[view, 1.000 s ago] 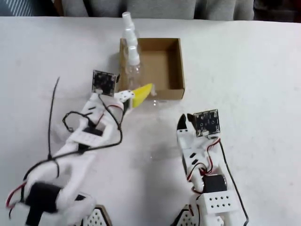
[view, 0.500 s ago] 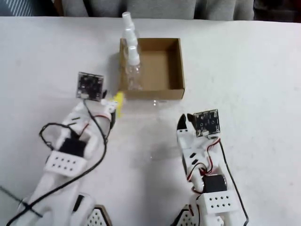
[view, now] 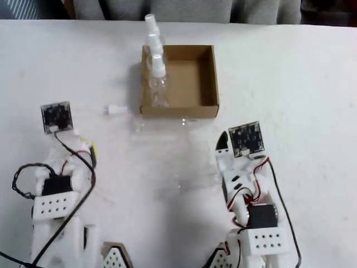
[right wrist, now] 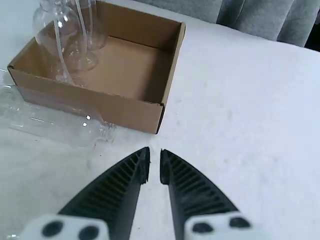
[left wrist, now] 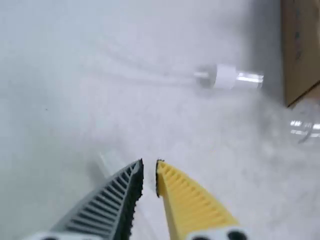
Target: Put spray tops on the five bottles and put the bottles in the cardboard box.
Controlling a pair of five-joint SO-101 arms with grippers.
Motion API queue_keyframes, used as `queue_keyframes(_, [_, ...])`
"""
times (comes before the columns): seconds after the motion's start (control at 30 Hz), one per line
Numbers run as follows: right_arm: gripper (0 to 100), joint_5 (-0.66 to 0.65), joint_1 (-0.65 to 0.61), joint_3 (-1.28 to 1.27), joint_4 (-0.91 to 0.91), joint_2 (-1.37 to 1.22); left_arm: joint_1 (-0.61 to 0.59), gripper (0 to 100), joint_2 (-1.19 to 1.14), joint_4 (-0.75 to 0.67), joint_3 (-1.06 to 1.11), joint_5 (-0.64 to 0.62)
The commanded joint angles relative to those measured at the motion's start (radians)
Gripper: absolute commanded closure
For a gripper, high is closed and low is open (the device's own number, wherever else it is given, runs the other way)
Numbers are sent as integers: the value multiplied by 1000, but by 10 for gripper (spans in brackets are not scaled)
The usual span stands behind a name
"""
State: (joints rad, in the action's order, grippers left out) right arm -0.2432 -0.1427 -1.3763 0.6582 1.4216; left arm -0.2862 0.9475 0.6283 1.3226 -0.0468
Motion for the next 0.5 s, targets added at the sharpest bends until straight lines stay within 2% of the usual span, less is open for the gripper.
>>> queue_keyframes(0.0, [981, -81, -50, 195, 176, -2, -47, 936, -8, -34, 28, 161])
queue_keyframes(0.1, [981, -166, -120, 304, 329, -2, -68, 936, -4, -32, 64, 244])
queue_keyframes(0.17, [978, -269, -180, 370, 437, -2, -68, 936, -4, -32, 81, 293])
queue_keyframes(0.27, [918, -410, -260, 462, 587, -2, -67, 936, -2, -17, 87, 367])
queue_keyframes(0.4, [851, -460, -332, 549, 711, -21, -62, 936, -2, 28, 75, 417])
queue_keyframes(0.47, [851, -560, -381, 575, 769, -61, -62, 936, -2, 43, 71, 422])
